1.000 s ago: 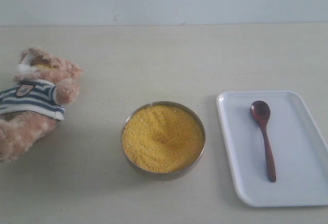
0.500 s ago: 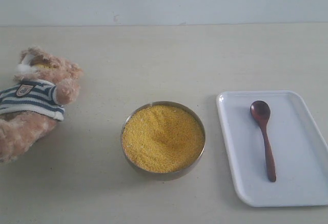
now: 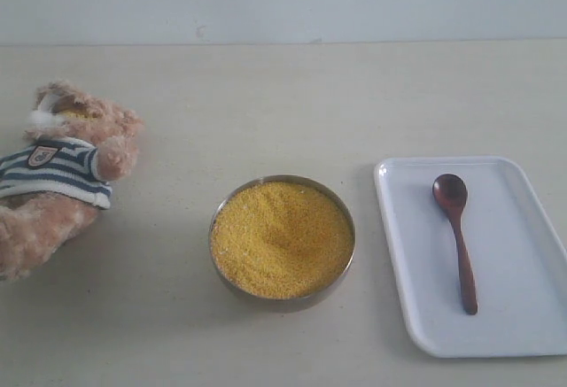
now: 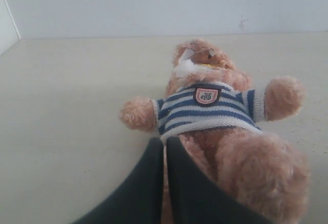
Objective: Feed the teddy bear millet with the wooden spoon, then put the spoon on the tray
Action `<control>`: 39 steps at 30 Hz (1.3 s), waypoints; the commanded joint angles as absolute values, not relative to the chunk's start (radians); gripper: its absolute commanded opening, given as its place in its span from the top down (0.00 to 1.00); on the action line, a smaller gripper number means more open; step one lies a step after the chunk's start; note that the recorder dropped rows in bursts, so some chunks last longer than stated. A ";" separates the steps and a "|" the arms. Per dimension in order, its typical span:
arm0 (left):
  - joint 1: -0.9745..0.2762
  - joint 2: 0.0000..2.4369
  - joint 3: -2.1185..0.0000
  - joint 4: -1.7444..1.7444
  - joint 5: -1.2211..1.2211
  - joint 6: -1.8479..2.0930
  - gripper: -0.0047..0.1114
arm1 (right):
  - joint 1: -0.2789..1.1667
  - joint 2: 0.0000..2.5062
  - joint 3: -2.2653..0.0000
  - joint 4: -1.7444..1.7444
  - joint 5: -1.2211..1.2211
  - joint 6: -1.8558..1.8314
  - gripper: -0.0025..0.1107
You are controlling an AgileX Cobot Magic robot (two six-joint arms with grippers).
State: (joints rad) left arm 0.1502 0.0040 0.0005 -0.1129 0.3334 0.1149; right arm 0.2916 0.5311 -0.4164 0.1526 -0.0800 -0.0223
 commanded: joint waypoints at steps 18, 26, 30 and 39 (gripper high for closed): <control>0.153 0.000 0.000 -0.108 0.329 0.105 0.93 | 0.079 0.000 0.000 0.080 0.336 -0.238 0.97; 0.153 0.000 0.000 -0.108 0.329 0.105 0.93 | 0.079 0.000 0.000 0.110 0.338 -0.234 0.97; 0.153 0.000 0.000 -0.108 0.329 0.105 0.93 | 0.079 0.000 0.000 0.110 0.338 -0.234 0.97; 0.153 0.000 0.000 -0.108 0.329 0.105 0.93 | 0.079 0.000 0.000 0.117 0.338 -0.216 0.97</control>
